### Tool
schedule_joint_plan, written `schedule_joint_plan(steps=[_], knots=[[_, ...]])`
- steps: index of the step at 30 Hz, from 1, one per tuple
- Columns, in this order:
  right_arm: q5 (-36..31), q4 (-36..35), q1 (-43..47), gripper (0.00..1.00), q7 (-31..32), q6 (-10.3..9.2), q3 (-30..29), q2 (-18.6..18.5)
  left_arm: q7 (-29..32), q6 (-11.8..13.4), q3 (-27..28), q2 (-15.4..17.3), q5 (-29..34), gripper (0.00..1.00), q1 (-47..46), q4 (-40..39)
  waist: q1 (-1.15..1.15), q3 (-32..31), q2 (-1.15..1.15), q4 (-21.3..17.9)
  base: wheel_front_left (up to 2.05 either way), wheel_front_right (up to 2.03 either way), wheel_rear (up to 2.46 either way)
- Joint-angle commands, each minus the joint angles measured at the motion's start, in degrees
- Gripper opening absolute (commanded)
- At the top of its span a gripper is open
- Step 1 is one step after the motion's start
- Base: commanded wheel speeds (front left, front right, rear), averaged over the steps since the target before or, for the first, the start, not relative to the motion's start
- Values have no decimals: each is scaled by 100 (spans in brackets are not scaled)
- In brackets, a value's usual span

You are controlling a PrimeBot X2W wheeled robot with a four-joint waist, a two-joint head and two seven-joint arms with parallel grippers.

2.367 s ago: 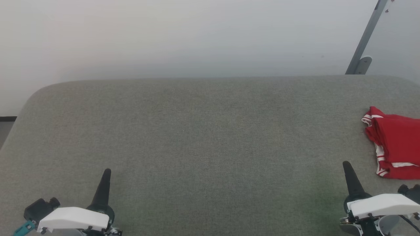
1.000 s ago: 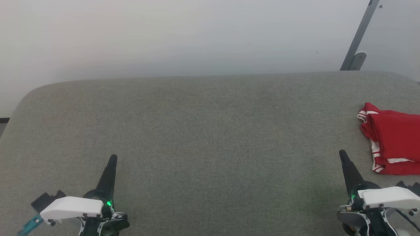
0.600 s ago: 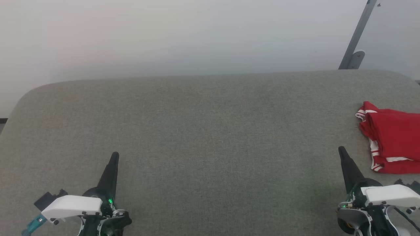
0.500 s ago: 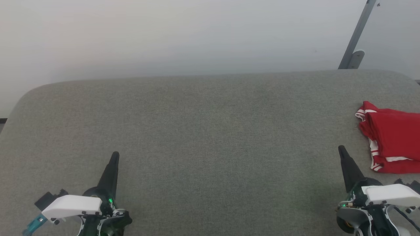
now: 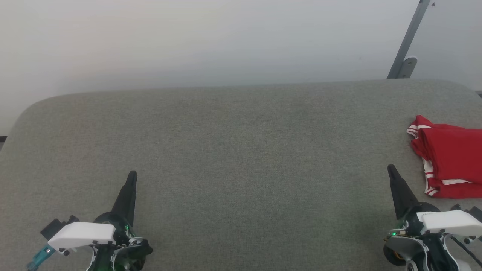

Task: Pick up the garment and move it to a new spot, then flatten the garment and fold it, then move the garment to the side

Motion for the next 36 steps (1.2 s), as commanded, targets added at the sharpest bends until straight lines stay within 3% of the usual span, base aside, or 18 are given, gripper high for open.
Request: schedule_joint_plan(steps=[1, 36], knots=[[23, -24, -33, 0, 16, 2, 3, 24, 25, -28, 19, -14, -13, 0, -61, -19, 0, 0, 0, 0, 0, 0, 0], [24, -23, -32, 0, 15, 2, 5, 23, 23, -29, 17, -15, -14, 0, -61, -19, 0, 0, 0, 0, 0, 0, 0]])
